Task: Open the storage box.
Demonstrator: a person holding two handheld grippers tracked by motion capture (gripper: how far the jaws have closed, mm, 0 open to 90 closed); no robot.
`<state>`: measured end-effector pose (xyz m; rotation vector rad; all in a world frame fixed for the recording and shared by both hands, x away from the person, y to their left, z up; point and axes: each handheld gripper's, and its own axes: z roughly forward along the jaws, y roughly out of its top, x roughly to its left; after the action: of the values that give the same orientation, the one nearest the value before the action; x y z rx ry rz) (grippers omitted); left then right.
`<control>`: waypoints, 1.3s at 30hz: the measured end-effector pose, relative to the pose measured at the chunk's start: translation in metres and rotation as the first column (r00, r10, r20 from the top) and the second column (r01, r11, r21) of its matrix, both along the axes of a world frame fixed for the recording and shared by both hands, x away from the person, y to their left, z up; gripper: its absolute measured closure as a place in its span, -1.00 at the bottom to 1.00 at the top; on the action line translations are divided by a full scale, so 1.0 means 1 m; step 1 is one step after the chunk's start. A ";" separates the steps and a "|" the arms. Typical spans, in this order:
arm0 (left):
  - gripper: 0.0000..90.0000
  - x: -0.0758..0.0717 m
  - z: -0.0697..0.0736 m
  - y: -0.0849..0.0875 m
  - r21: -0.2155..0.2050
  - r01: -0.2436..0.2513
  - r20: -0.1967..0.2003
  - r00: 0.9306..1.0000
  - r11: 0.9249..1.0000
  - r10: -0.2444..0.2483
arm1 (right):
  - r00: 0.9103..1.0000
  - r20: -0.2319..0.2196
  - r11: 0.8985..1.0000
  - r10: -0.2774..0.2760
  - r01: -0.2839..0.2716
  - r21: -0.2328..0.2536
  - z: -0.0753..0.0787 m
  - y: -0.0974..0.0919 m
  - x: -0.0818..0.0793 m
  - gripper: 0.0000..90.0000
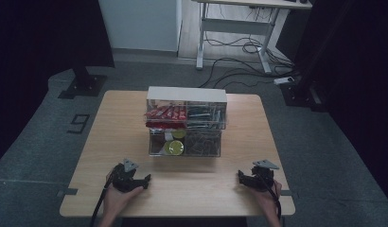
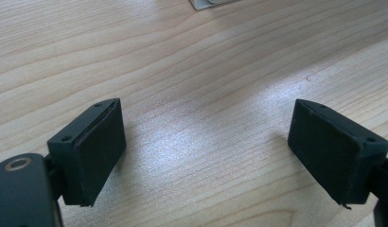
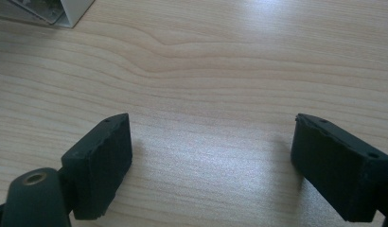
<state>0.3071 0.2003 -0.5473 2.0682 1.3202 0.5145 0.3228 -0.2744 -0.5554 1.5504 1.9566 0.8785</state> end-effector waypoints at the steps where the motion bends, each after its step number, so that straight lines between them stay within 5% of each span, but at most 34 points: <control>1: -0.72 0.000 0.000 0.000 0.000 0.000 0.000 1.000 1.000 0.000 | 1.000 0.000 1.000 0.000 0.000 0.000 0.000 0.000 0.000 -0.71; 13: -0.48 -0.002 0.001 0.005 -0.014 -0.062 0.018 0.998 0.998 0.062 | 1.000 0.003 1.000 -0.010 0.010 0.000 0.000 0.000 -0.001 -0.68; 18: -0.45 -0.006 0.005 0.007 0.013 -0.079 0.053 0.996 0.997 0.078 | 1.000 0.003 1.000 -0.010 0.010 0.001 0.000 0.000 -0.001 -0.68; 35: -0.13 -0.018 0.025 0.020 -0.064 -0.099 0.106 0.989 0.993 0.105 | 1.000 0.005 1.000 -0.010 0.010 -0.001 0.000 0.000 -0.001 -0.67; 39: -0.07 -0.024 0.035 0.020 -0.026 -0.123 0.160 0.979 0.992 0.126 | 1.000 0.005 1.000 -0.010 0.010 0.000 0.000 0.000 -0.001 -0.67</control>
<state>0.2833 0.2203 -0.5122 1.8960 1.3581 0.7084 0.3216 -0.2744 -0.5553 1.5557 1.9436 0.8768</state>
